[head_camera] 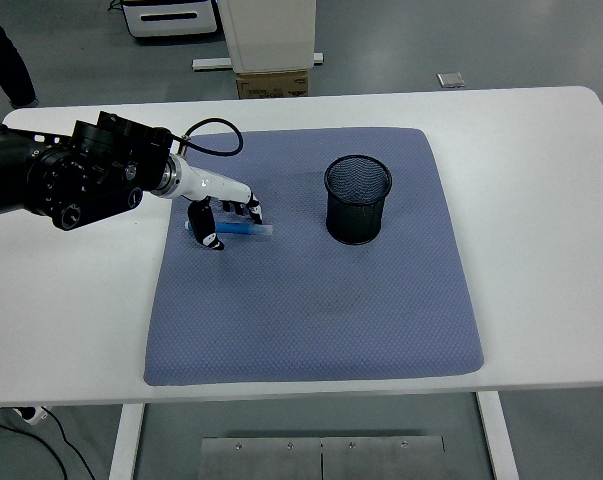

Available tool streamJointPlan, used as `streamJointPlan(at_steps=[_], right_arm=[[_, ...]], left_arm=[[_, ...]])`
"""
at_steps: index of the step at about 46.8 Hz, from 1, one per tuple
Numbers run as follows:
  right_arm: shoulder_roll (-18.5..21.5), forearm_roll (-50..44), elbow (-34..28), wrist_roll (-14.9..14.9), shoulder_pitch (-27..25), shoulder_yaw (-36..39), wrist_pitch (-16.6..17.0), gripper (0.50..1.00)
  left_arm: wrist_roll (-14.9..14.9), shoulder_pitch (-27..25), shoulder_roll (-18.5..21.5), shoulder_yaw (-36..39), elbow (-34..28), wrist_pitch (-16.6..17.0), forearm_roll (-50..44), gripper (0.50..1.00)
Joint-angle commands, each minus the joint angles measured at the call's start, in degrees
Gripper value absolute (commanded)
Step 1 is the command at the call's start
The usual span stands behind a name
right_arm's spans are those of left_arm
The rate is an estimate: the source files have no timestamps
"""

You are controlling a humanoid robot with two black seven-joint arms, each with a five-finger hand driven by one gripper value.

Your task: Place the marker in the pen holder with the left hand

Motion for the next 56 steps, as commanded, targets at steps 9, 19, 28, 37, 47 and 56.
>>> streamJointPlan(at_steps=[9, 19, 28, 37, 47, 56], right_arm=[[0.0, 0.04, 0.0, 0.0, 0.0, 0.0, -0.07, 1.0], [0.0, 0.04, 0.0, 0.0, 0.0, 0.0, 0.02, 1.0], [0.0, 0.04, 0.0, 0.0, 0.0, 0.0, 0.02, 1.0], [0.0, -0.05, 0.0, 0.0, 0.0, 0.0, 0.02, 1.0], [0.0, 0.04, 0.0, 0.0, 0.0, 0.0, -0.07, 1.0], [0.0, 0.04, 0.0, 0.0, 0.0, 0.0, 0.02, 1.0]], left_arm=[[0.0, -0.1, 0.0, -0.35, 0.15, 0.03, 0.02, 0.725], [0.09, -0.28, 0.0, -0.96, 0.15, 0.55, 2.74, 0.689], [1.23, -0.28, 0.0, -1.4, 0.15, 2.57, 3.01, 0.689], [1.23, -0.19, 0.0, -1.4, 0.07, 2.84, 3.8, 0.695], [1.32, -0.19, 0.0, -1.49, 0.06, 2.84, 5.03, 0.686], [1.32, -0.11, -0.09, -1.49, -0.02, 2.84, 5.38, 0.681]])
